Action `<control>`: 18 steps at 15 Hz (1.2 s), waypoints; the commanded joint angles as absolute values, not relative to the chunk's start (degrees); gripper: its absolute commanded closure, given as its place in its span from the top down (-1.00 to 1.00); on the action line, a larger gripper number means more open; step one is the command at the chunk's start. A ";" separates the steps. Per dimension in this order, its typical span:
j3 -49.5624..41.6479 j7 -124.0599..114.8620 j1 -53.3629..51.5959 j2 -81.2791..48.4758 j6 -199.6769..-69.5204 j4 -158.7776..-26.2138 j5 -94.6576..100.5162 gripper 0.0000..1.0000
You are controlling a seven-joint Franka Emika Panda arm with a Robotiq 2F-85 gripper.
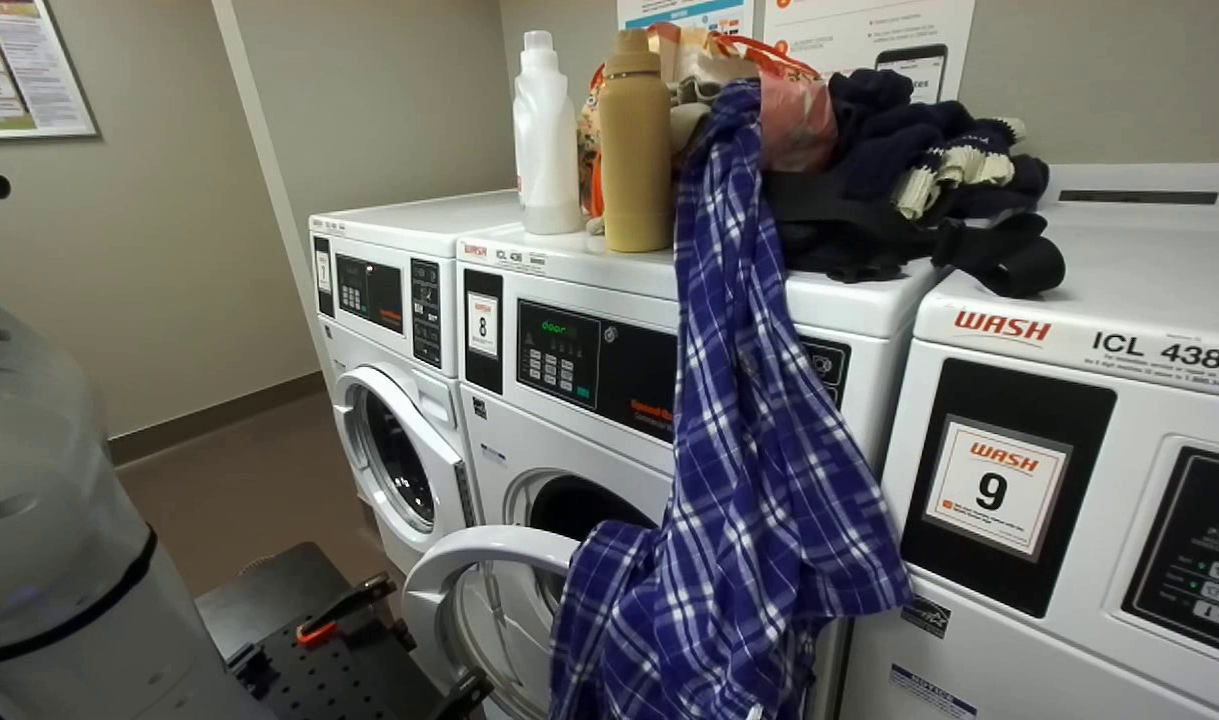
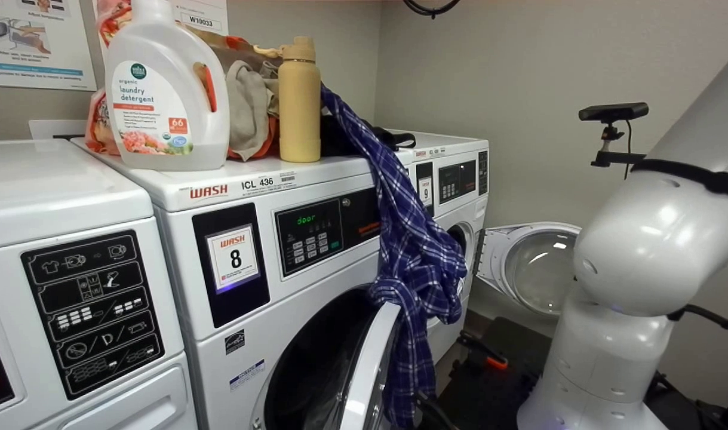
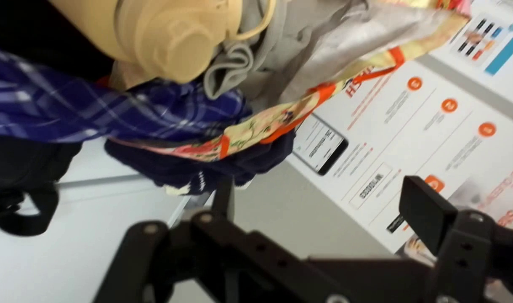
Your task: Remove the trousers from the bag, move the bottle to the machine on the left, and then close the washing machine
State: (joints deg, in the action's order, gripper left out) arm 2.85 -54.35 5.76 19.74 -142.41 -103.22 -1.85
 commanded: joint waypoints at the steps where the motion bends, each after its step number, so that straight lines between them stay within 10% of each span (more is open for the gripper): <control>1: 0.20 -42.99 -0.74 14.64 -140.70 -97.61 -13.13 1.00; 18: 1.96 -33.20 -2.08 2.70 -132.75 -90.36 -14.12 1.00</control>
